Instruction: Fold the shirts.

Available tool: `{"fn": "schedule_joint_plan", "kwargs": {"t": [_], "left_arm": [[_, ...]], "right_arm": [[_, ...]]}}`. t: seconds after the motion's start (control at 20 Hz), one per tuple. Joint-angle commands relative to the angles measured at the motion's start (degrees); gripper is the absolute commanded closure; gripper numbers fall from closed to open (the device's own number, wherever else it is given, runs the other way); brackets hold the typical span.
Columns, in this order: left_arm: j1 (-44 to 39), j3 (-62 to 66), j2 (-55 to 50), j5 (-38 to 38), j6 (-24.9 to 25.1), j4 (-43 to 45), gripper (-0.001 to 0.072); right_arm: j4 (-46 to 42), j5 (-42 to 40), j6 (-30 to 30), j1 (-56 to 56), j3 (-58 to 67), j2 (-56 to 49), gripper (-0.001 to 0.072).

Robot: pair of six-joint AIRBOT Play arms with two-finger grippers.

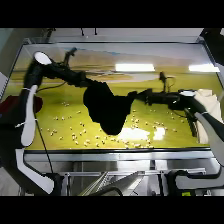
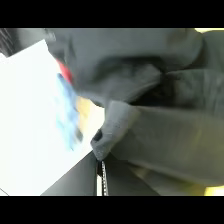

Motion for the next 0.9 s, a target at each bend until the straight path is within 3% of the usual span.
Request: {"fn": "schedule_joint_plan", "kwargs": {"t": [0.0,0.4,0.6,0.7,0.85], "left_arm": [[4.0,2.4,11.3,-6.5,-2.5,2.4,0.0697],[5.9,2.3,36.3,-8.4,-3.3,2.1,0.0695],[5.9,-3.3,44.0,-6.1,-2.3,4.4,0.0694],[5.9,-11.8,45.4,-4.5,-1.0,5.9,0.0694],[5.9,-26.0,43.3,-1.9,1.7,5.7,0.0694]], "right_arm": [[4.8,5.8,2.0,-10.8,2.8,13.0,0.0692],[7.3,4.1,1.0,-22.7,7.7,37.7,0.0692],[-1.9,4.2,0.9,-22.8,10.0,38.4,0.0692],[-8.7,4.3,3.1,-22.5,8.4,36.2,0.0692],[-9.9,4.5,2.2,-17.8,0.5,31.6,0.0692]]}}
